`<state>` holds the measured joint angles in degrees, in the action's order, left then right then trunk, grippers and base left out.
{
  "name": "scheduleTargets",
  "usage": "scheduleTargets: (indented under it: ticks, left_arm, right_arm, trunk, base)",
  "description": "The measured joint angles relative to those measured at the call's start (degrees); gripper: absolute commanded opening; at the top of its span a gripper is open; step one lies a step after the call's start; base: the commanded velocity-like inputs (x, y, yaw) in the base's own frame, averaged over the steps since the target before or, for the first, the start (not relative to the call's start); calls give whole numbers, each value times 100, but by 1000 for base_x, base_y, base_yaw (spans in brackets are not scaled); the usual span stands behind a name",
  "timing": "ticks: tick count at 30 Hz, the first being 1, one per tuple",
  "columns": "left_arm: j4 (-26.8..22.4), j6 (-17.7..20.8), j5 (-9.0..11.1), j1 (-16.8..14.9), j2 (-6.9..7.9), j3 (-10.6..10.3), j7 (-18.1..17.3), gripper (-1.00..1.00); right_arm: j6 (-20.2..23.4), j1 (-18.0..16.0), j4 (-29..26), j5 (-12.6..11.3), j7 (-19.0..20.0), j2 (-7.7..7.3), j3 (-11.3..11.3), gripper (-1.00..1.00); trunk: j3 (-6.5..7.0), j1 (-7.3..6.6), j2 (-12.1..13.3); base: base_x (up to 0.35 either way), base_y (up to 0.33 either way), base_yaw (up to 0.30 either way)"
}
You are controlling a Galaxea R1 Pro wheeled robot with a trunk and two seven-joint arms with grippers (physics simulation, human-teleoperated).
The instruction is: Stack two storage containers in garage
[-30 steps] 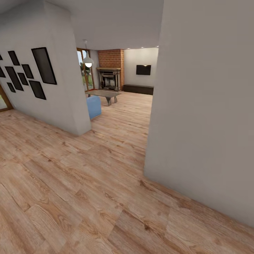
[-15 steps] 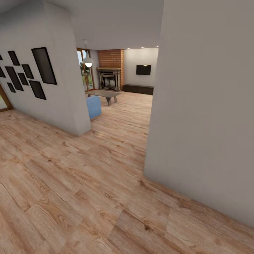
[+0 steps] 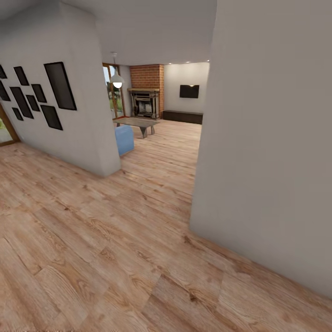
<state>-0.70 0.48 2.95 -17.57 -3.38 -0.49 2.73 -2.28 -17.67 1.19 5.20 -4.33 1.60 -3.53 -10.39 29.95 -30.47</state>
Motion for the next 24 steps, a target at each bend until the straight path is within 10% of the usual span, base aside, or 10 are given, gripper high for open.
scheduleTargets:
  ticks: [24]
  left_arm:
    - [0, 0, -18, 2, 16, -4, -2, 100]
  right_arm:
    - [1, 1, 0, 18, 0, 6, 12, 100]
  trunk:
    - [0, -1, -1]
  base:
    - [9, 0, 247]
